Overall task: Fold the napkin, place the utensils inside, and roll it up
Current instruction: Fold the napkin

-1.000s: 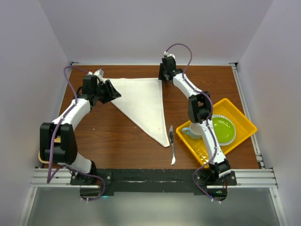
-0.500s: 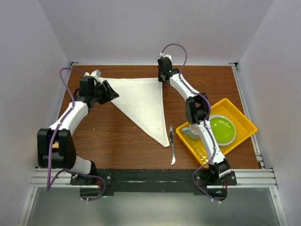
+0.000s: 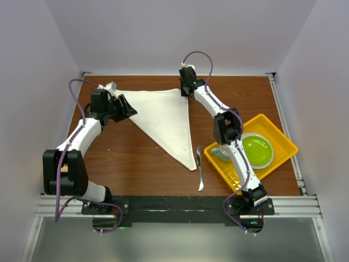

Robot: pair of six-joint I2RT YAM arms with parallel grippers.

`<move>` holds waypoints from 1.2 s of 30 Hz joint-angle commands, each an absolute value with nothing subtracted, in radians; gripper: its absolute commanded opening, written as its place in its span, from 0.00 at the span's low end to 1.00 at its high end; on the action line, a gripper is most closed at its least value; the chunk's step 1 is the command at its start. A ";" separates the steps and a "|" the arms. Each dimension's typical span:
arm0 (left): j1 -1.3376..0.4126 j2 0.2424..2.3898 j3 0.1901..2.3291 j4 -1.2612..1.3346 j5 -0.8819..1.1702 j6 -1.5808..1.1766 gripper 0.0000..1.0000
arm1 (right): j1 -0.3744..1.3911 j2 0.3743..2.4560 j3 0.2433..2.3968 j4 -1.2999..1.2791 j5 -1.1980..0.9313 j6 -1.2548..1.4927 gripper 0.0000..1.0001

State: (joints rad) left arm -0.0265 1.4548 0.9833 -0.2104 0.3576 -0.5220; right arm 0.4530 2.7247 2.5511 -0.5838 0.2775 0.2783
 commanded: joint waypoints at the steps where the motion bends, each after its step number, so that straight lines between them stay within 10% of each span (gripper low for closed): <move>1: 0.000 1.413 0.966 -0.184 0.413 -0.482 0.54 | 0.462 2.585 2.522 -0.624 0.272 0.281 0.00; 9: 0.000 1.465 1.009 -0.187 0.460 -0.482 0.53 | 0.460 2.546 2.428 -0.594 0.278 0.302 0.00; 12: 0.000 1.471 1.002 -0.181 0.465 -0.479 0.53 | 0.462 2.588 2.447 -0.586 0.279 0.296 0.38; 16: 0.000 1.470 0.996 -0.186 0.453 -0.468 0.53 | 0.459 2.643 2.474 -0.569 0.293 0.267 0.57; 36: 0.051 1.500 0.996 -0.164 0.463 -0.482 0.53 | 0.394 2.706 2.499 -0.471 0.224 0.379 0.55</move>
